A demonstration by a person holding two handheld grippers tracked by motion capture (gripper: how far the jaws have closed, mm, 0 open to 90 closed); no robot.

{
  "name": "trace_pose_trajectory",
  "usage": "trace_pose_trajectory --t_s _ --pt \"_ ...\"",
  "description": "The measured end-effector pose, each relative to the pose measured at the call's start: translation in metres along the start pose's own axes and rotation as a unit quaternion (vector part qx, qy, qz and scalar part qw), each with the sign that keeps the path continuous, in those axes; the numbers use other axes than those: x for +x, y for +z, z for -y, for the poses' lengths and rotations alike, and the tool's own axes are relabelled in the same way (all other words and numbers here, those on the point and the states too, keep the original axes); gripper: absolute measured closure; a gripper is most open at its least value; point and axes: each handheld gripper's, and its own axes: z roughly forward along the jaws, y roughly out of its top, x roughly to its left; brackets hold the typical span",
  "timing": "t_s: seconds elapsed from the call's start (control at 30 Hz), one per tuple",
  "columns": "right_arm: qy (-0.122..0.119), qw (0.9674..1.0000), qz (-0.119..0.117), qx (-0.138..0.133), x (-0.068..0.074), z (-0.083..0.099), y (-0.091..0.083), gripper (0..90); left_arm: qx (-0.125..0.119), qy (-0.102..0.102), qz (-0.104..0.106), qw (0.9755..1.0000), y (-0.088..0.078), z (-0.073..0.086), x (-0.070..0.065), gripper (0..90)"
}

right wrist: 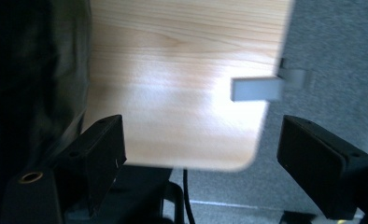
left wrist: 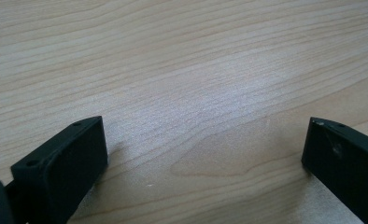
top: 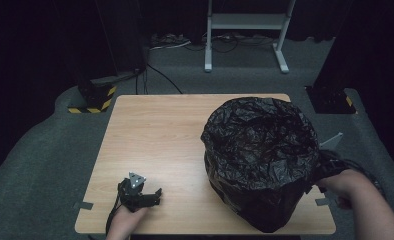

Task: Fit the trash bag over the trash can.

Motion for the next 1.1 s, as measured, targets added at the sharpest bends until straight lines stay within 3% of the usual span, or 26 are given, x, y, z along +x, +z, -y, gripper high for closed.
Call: trace_pose_trajectory --t_s 0.3,0.53,0.77,0.93,1.1 --pt "0.010 0.9995 0.018 -0.023 -0.008 -0.001 -0.080 16.7 0.000 0.002 0.003 1.0000 0.000 0.000 0.000 0.2" --pt "-0.001 0.9988 0.022 -0.043 0.004 -0.001 -0.146 16.7 0.000 0.003 0.003 1.0000 0.000 0.000 -0.001 0.2" --pt "-0.017 0.9974 0.037 -0.060 0.031 -0.001 -0.197 16.8 0.000 0.004 0.005 1.0000 0.000 0.000 -0.001 0.3" --pt "-0.040 0.9960 0.038 -0.070 0.060 -0.007 -0.214 16.9 0.000 0.007 0.006 1.0000 -0.001 0.001 -0.001 0.3" --pt "-0.079 0.9937 0.036 -0.070 0.097 -0.013 -0.216 16.9 0.000 0.006 0.007 1.0000 -0.001 0.001 -0.001 0.3"
